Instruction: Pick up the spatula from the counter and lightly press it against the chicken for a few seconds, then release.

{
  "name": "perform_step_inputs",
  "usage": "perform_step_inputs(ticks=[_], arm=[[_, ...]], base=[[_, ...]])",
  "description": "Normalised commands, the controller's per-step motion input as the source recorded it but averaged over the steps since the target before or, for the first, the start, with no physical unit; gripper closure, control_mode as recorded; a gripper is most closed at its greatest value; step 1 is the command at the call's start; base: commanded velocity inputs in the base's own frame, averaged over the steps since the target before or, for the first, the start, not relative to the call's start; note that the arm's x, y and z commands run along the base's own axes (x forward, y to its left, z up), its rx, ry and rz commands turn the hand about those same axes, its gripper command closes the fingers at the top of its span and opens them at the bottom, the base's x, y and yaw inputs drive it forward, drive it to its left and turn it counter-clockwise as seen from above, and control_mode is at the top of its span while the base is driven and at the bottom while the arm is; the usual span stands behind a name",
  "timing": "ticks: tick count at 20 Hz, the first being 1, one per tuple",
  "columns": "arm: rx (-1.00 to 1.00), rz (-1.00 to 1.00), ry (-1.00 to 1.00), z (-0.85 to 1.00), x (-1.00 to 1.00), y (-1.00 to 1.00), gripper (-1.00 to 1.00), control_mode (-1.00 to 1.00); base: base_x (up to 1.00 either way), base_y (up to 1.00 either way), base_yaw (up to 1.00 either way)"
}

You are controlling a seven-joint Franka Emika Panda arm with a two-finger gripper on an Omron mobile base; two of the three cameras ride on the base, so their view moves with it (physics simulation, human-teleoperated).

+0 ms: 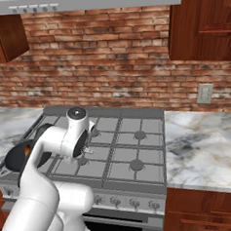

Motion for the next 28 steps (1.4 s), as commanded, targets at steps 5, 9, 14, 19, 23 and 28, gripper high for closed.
perform_step_inputs(ticks=[5, 9, 14, 19, 23, 28], arm=[[0.00, 0.11, 0.00, 0.00, 0.00, 0.15, 1.00, -1.00], [0.00, 0.10, 0.00, 0.00, 0.00, 0.19, 1.00, -1.00], [0.00, 0.08, 0.00, 0.00, 0.00, 0.27, 1.00, -1.00], [0.00, 0.02, 0.00, 0.00, 0.00, 0.25, 1.00, -1.00], [0.00, 0.00, 0.02, 0.00, 0.00, 0.21, 1.00, -1.00], [0.00, 0.00, 0.04, 0.00, 0.00, 0.18, 1.00, -1.00]], base=[[0.00, 0.00, 0.00], [0.00, 0.00, 0.00], [0.00, 0.00, 0.00], [0.00, 0.00, 0.00], [0.00, 0.00, 0.00], [0.00, 0.00, 0.00]])
